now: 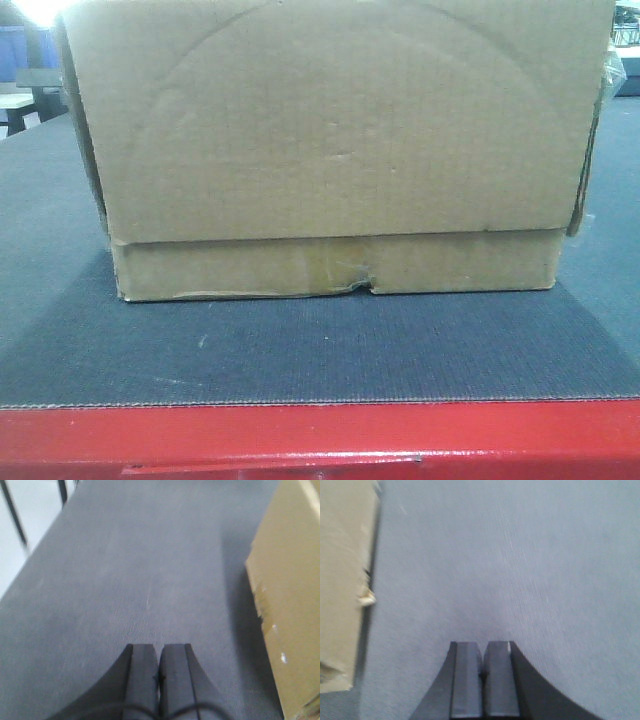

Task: Grab carton from right shelf to conveyor
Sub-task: 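Open both grippers and withdraw them from the carton sides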

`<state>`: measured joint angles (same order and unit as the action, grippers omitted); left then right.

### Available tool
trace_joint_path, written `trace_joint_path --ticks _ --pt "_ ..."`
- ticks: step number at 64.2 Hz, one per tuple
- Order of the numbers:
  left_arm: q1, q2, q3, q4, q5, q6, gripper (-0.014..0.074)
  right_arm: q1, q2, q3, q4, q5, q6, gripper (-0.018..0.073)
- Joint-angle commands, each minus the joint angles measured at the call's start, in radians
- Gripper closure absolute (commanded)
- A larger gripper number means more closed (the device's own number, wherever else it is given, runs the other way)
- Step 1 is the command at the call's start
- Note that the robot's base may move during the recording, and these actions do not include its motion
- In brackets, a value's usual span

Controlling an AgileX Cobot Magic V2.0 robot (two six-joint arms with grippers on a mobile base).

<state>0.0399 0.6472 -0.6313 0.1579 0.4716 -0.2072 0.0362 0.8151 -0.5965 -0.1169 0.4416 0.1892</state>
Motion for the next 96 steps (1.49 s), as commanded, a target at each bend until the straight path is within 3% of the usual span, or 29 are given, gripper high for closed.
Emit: trace_joint_path --ticks 1,8,18,32,44,96 --pt "0.003 -0.102 0.071 -0.013 -0.112 0.066 0.0593 -0.003 -0.099 0.078 -0.009 -0.119 -0.006 0.0628" --pt "0.003 -0.216 0.126 -0.013 -0.150 0.162 0.0593 -0.003 -0.238 0.159 -0.009 -0.205 -0.026 0.0628" --pt "0.003 -0.301 0.142 -0.011 -0.154 0.171 0.0593 0.006 -0.400 0.202 -0.009 -0.249 -0.090 0.0628" --pt "0.003 -0.327 0.142 -0.011 -0.172 0.171 0.0593 0.017 -0.552 0.202 -0.009 -0.285 -0.093 0.0628" --pt "0.003 -0.327 0.142 -0.011 -0.172 0.171 0.0593 0.017 -0.570 0.202 -0.009 -0.369 -0.093 0.0628" --pt "0.003 -0.329 0.149 -0.011 -0.180 0.171 0.0593 0.017 -0.570 0.202 -0.009 -0.371 -0.093 0.0628"
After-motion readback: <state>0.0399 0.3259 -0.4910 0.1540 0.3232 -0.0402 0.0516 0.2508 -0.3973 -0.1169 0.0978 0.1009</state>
